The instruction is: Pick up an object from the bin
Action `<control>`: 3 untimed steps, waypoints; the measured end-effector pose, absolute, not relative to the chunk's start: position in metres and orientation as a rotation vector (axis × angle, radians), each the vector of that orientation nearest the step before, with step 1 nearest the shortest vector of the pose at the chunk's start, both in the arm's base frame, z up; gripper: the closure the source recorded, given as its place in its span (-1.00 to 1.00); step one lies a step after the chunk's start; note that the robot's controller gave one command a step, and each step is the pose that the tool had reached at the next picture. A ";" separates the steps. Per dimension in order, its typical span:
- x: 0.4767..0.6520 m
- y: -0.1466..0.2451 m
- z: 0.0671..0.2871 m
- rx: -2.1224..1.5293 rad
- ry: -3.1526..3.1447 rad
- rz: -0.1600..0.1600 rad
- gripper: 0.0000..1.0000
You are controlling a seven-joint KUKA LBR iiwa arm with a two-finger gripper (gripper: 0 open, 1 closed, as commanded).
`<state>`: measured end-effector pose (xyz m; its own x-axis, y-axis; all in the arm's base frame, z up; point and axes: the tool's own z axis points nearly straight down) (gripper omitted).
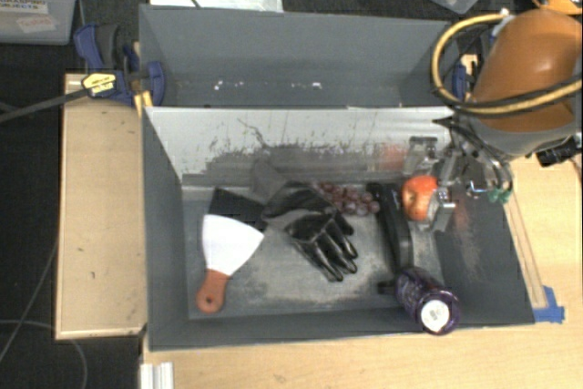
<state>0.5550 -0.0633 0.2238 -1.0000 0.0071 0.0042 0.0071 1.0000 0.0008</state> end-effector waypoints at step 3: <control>0.577 0.055 0.162 0.155 -3.148 0.002 -1.00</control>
Offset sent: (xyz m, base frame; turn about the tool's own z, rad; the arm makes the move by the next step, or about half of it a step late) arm 0.0054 0.1118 -0.1538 0.5440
